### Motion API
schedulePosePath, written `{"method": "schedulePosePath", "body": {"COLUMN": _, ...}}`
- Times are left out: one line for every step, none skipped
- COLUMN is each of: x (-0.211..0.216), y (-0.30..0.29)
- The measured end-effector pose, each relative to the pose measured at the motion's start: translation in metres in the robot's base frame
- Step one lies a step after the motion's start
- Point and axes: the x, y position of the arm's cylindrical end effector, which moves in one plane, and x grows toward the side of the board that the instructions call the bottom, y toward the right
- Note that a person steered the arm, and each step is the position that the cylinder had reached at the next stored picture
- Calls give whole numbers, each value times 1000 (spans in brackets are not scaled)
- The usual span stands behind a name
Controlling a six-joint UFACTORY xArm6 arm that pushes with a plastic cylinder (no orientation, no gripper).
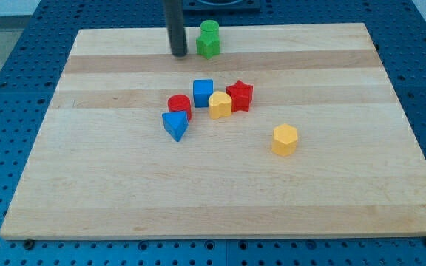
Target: Push the green circle along with green star slightly right
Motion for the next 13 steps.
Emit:
{"method": "schedulePosePath", "body": {"x": 3, "y": 26}}
{"method": "schedulePosePath", "body": {"x": 6, "y": 59}}
{"method": "schedulePosePath", "body": {"x": 6, "y": 80}}
{"method": "schedulePosePath", "body": {"x": 3, "y": 83}}
{"method": "schedulePosePath", "body": {"x": -2, "y": 83}}
{"method": "schedulePosePath", "body": {"x": -9, "y": 83}}
{"method": "schedulePosePath", "body": {"x": -10, "y": 83}}
{"method": "schedulePosePath", "body": {"x": 0, "y": 89}}
{"method": "schedulePosePath", "body": {"x": 5, "y": 109}}
{"method": "schedulePosePath", "body": {"x": 2, "y": 123}}
{"method": "schedulePosePath", "body": {"x": -4, "y": 136}}
{"method": "schedulePosePath", "body": {"x": -18, "y": 113}}
{"method": "schedulePosePath", "body": {"x": -25, "y": 94}}
